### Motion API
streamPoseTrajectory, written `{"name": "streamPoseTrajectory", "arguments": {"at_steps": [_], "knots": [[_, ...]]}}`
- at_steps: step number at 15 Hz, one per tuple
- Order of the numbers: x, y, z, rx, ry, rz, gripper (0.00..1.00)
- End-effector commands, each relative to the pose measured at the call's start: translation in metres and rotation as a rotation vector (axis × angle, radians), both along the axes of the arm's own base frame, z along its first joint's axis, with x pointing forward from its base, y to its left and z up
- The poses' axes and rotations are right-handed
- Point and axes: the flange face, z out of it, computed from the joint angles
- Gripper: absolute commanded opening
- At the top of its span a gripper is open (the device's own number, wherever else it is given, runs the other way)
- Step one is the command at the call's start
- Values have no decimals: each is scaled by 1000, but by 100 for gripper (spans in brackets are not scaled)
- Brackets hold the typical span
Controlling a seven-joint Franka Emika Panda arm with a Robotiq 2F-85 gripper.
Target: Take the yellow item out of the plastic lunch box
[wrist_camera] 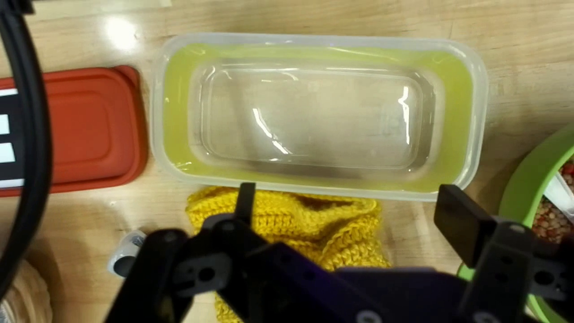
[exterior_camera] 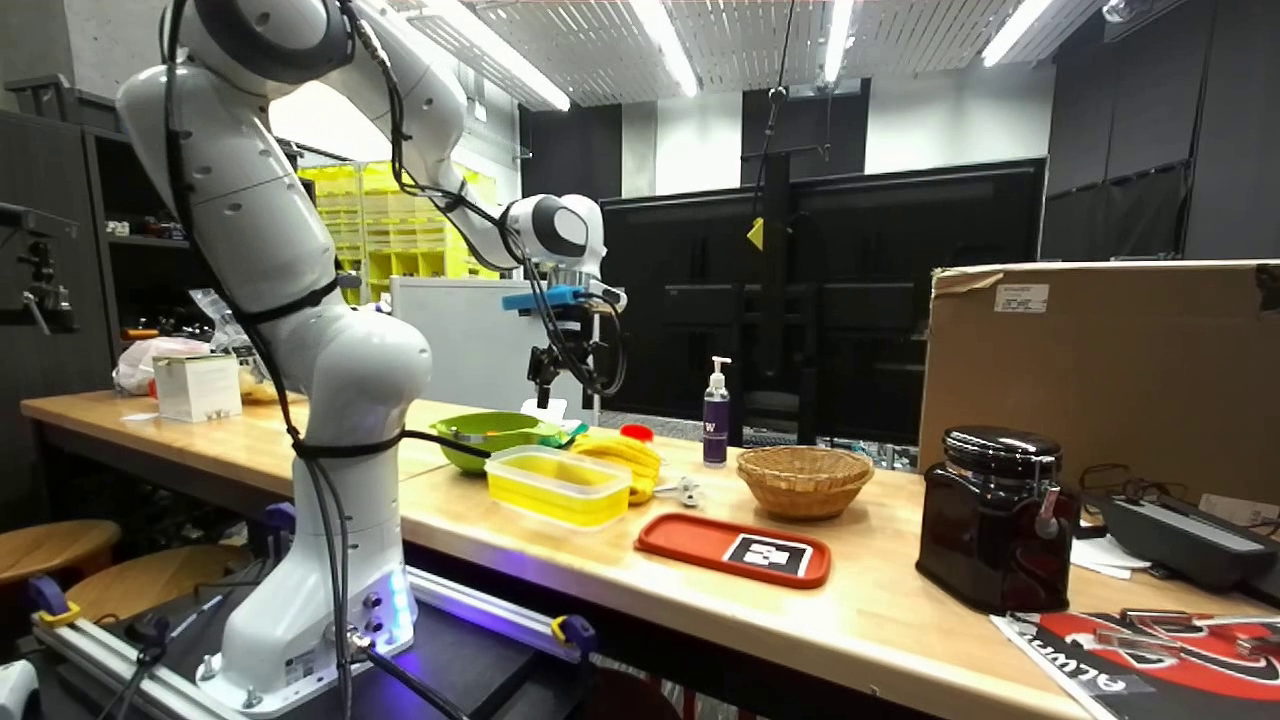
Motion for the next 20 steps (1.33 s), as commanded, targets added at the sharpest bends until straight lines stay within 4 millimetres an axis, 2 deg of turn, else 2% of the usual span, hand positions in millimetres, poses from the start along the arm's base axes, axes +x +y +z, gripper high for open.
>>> {"name": "streamPoseTrajectory", "arguments": {"at_steps": [1, 7, 13, 17, 20], "knots": [[-26, 16, 30, -10, -52, -36, 100], [-57, 33, 67, 30, -144, -59, 100], [-80, 49, 81, 78, -195, -65, 100], [-79, 66, 94, 71, -223, -34, 100], [-68, 88, 103, 65, -242, 2, 100]]}}
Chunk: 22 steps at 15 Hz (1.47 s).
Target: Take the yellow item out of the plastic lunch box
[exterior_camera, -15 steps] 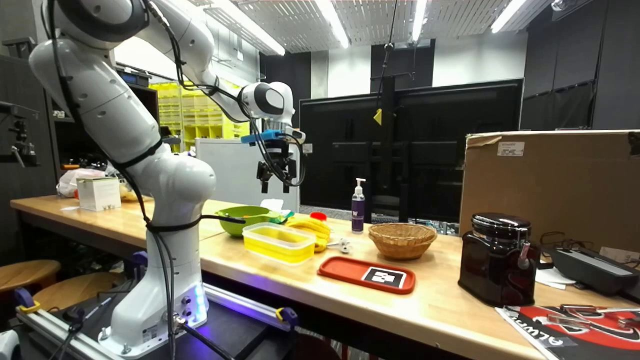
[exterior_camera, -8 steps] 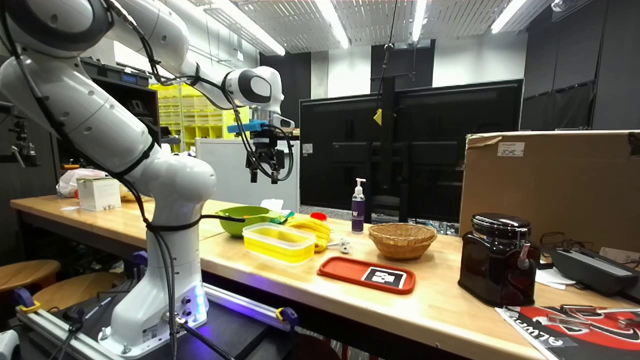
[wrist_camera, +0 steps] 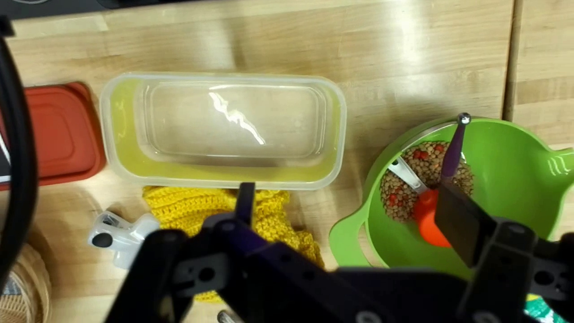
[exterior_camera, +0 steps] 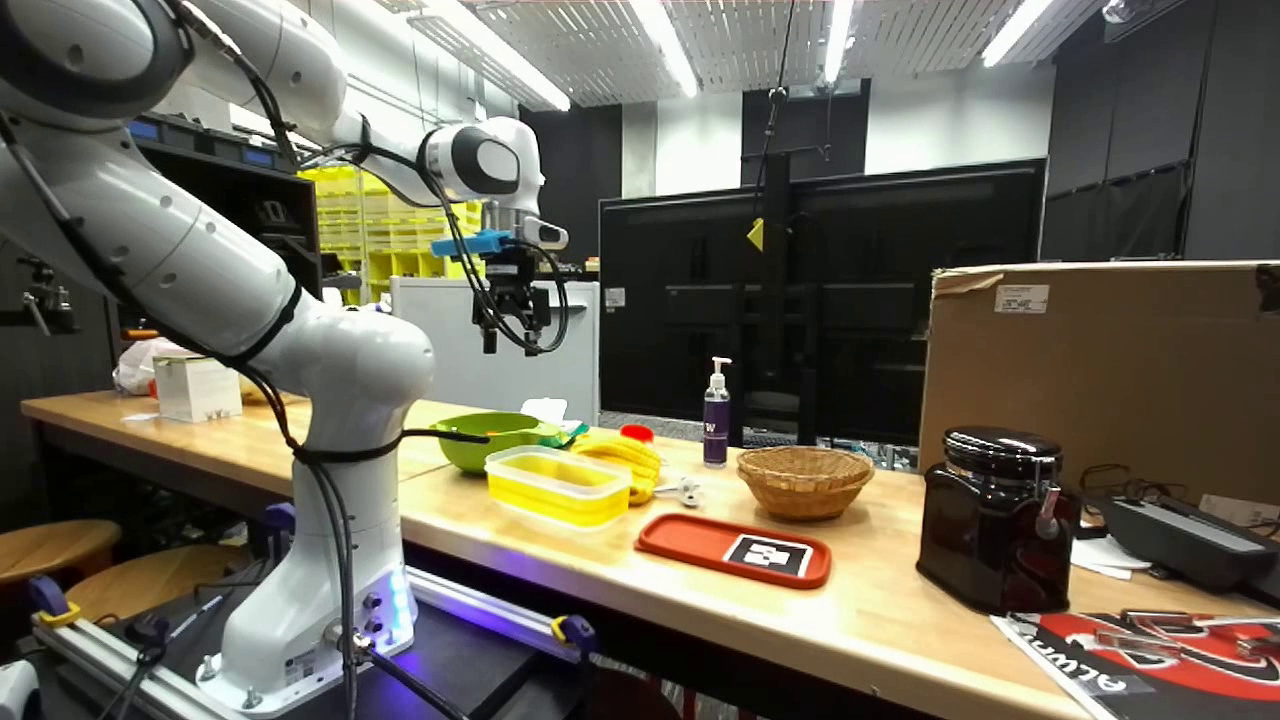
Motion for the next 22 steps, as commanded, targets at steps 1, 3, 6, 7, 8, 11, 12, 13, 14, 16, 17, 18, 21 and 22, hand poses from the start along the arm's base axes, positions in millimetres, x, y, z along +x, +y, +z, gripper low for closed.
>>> {"name": "streamPoseTrajectory", "arguments": {"at_steps": [1, 3, 6, 7, 8, 11, 12, 13, 14, 16, 17, 18, 21, 22], "knots": [[11, 30, 14, -6, -31, 24, 100], [21, 46, 21, -12, -45, 30, 100], [44, 69, 31, -8, -68, 18, 100], [51, 74, 33, -6, -73, 6, 100], [61, 81, 37, -4, -80, -9, 100], [92, 103, 43, -15, -76, -39, 100], [106, 111, 44, -22, -70, -49, 100], [116, 118, 45, -29, -65, -57, 100], [129, 126, 47, -34, -60, -66, 100], [155, 137, 51, -33, -47, -82, 100], [167, 142, 54, -34, -45, -97, 100], [180, 146, 58, -28, -46, -105, 100], [215, 155, 64, 1, -48, -99, 100], [228, 157, 63, 14, -41, -95, 100]]}}
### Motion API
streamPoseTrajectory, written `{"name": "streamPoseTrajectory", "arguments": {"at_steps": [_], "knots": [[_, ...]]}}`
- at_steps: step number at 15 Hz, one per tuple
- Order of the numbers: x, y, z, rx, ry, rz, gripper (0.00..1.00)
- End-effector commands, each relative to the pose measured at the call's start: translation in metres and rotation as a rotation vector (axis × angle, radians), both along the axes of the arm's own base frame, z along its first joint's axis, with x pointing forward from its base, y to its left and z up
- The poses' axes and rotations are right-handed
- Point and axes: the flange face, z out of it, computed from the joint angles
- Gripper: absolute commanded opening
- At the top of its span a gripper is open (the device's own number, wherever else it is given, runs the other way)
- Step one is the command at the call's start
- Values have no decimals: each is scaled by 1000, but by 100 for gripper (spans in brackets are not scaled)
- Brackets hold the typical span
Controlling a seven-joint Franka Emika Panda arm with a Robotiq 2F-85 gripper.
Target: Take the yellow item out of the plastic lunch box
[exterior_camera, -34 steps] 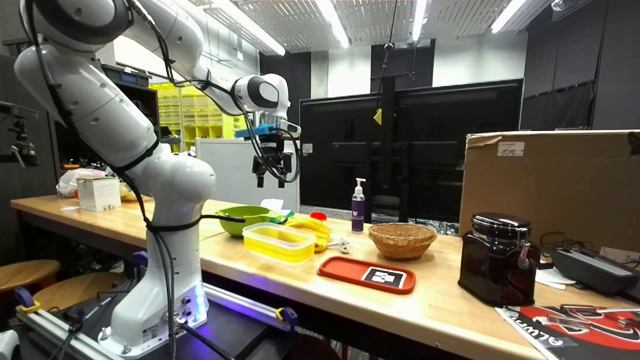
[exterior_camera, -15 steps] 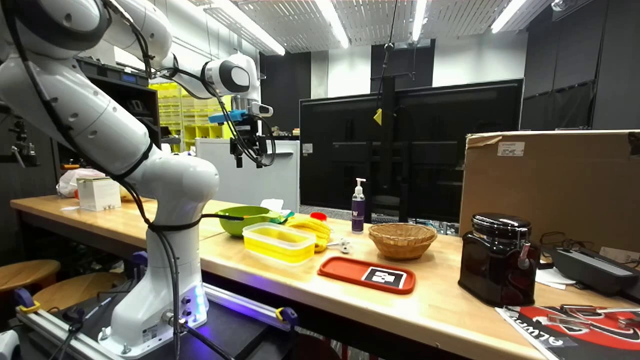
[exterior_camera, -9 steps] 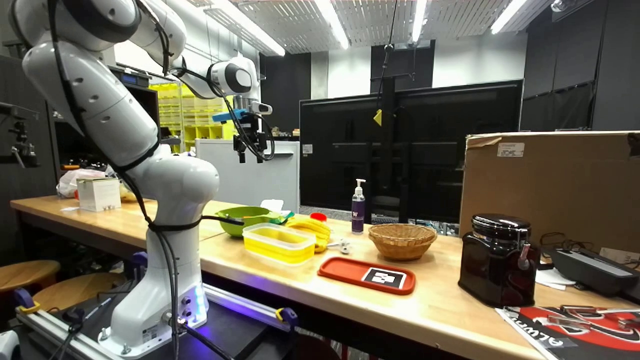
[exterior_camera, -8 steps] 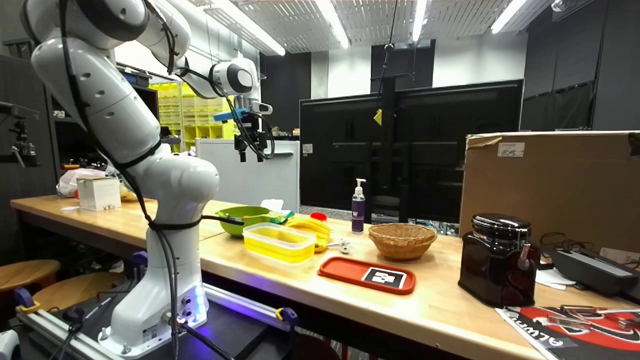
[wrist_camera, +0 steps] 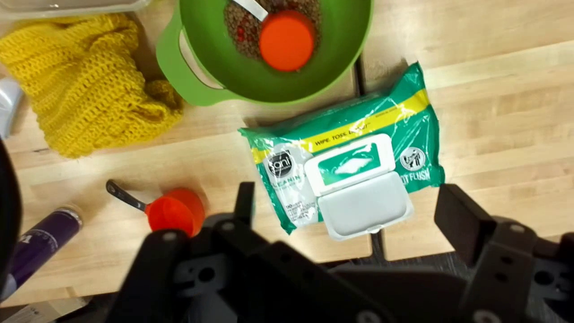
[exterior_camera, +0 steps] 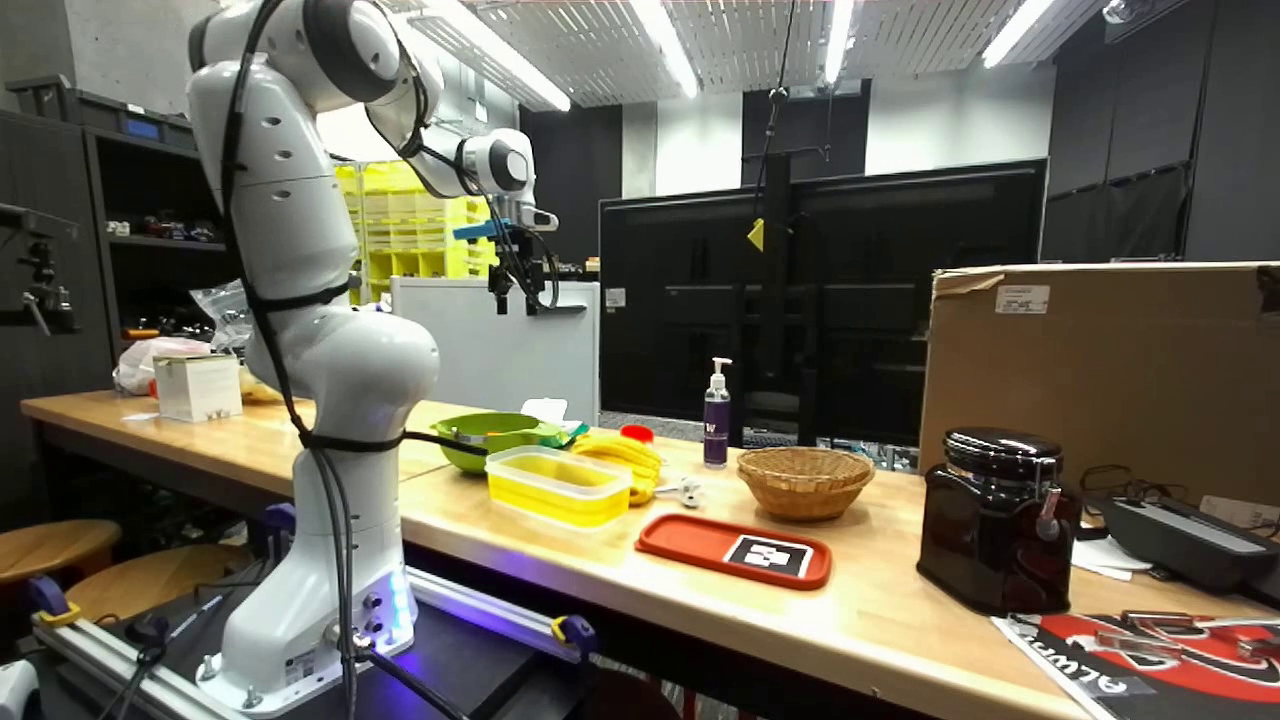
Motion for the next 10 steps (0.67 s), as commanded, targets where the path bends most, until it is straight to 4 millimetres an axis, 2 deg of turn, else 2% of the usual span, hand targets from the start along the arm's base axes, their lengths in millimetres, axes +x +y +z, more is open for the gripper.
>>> {"name": "streamPoseTrajectory", "arguments": {"at_steps": [1, 5, 6, 10], "knots": [[43, 12, 7, 19, 23, -4, 100], [62, 18, 9, 2, 30, -10, 100], [55, 13, 1, 24, 20, 4, 100], [62, 16, 3, 17, 27, 2, 100]]}}
